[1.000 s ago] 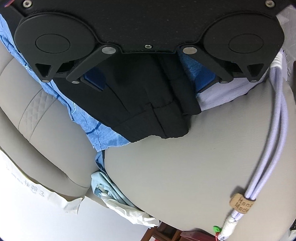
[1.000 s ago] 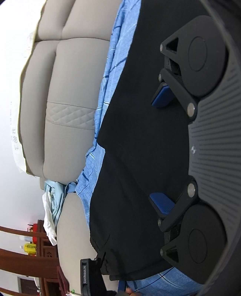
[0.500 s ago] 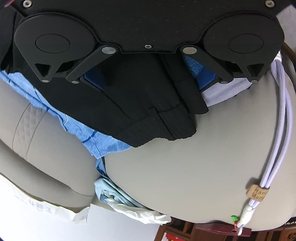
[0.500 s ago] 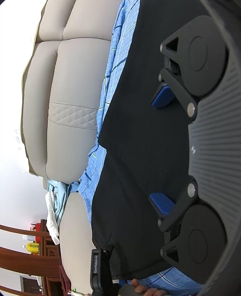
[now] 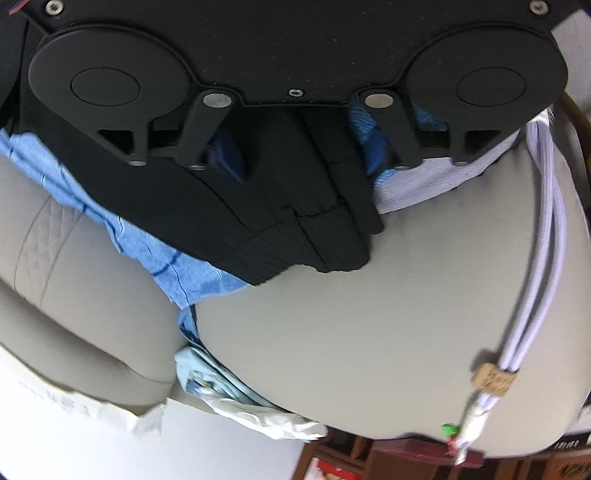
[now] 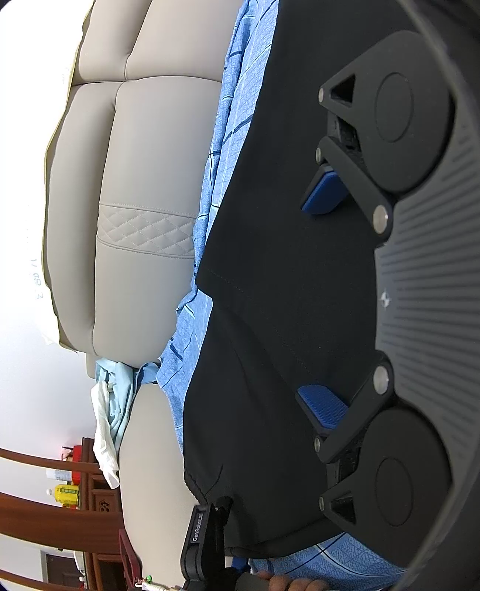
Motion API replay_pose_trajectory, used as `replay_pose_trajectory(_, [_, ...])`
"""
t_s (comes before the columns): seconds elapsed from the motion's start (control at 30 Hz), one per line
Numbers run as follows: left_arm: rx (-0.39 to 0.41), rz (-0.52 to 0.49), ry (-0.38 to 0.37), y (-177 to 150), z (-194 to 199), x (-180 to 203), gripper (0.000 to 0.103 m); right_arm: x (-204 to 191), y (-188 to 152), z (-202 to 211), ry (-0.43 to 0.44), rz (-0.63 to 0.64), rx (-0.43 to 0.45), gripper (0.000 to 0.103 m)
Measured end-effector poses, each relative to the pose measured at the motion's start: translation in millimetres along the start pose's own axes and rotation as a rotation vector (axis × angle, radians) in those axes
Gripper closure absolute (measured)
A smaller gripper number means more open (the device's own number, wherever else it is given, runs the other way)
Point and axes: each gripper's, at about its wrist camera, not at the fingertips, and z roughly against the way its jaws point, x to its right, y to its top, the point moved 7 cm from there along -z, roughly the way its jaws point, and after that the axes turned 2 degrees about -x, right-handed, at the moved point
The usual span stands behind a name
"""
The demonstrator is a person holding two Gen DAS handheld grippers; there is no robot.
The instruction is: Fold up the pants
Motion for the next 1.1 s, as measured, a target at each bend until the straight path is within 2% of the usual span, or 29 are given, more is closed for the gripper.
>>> replay_pose_trajectory(0.1, [-0.005, 0.054, -0.029, 2.8, 0.1, -5.9, 0.042, 0.0, -0.1, 0.1, 0.000, 0.000, 0.000, 0.000])
replay_pose_trajectory(0.23, [-0.010, 0.053, -0.083, 3.3, -3.0, -2.8, 0.018, 0.3, -0.3, 0.2, 0.000, 0.000, 0.000, 0.000])
replay_pose_trajectory(0.3, [-0.018, 0.035, -0.077, 3.7, -4.9, 0.7, 0.018, 0.3, -0.3, 0.2, 0.000, 0.000, 0.000, 0.000])
replay_pose_trajectory(0.37, [-0.019, 0.026, -0.048, 3.2, -3.9, 1.7, 0.031, 0.9, -0.4, 0.7, 0.002, -0.001, -0.003, 0.000])
replay_pose_trajectory(0.4, [-0.008, 0.027, -0.010, 3.8, -1.1, -0.4, 0.065, 1.2, 0.1, 1.1, 0.003, -0.001, -0.005, 0.000])
replay_pose_trajectory(0.43, [0.002, 0.025, 0.017, 4.6, 1.8, -2.5, 0.078, 1.9, 0.8, 1.2, 0.006, -0.003, -0.009, 0.000])
replay_pose_trajectory(0.5, [0.034, 0.037, -0.002, 9.2, 12.1, -3.8, 0.089, 2.5, 2.8, 2.2, 0.016, -0.005, -0.028, 0.000])
replay_pose_trajectory(0.6, [0.107, 0.002, -0.099, 19.0, 33.6, 5.7, 0.090, 10.6, 6.7, 10.3, 0.061, -0.040, -0.057, 0.000])
replay_pose_trajectory(0.73, [0.149, -0.095, -0.162, 25.1, 55.5, 30.8, 0.091, 45.9, 13.4, 36.6, 0.098, -0.184, -0.036, 0.000])
replay_pose_trajectory(0.8, [0.146, -0.097, -0.219, 29.1, 67.2, 49.8, 0.091, 73.1, 16.2, 51.1, 0.077, -0.254, -0.019, 0.000])
replay_pose_trajectory(0.9, [0.170, -0.135, -0.350, 35.3, 97.8, 97.8, 0.091, 119.2, 17.2, 73.8, 0.018, -0.344, 0.010, 0.000])
replay_pose_trajectory(1.0, [0.193, -0.249, -0.552, 25.1, 142.6, 172.7, 0.091, 166.2, 13.7, 98.3, -0.052, -0.430, 0.035, 0.000])
replay_pose_trajectory(1.1, [0.120, -0.409, -0.769, -16.6, 179.2, 248.2, 0.090, 208.6, 6.6, 127.0, -0.130, -0.517, 0.072, 0.000])
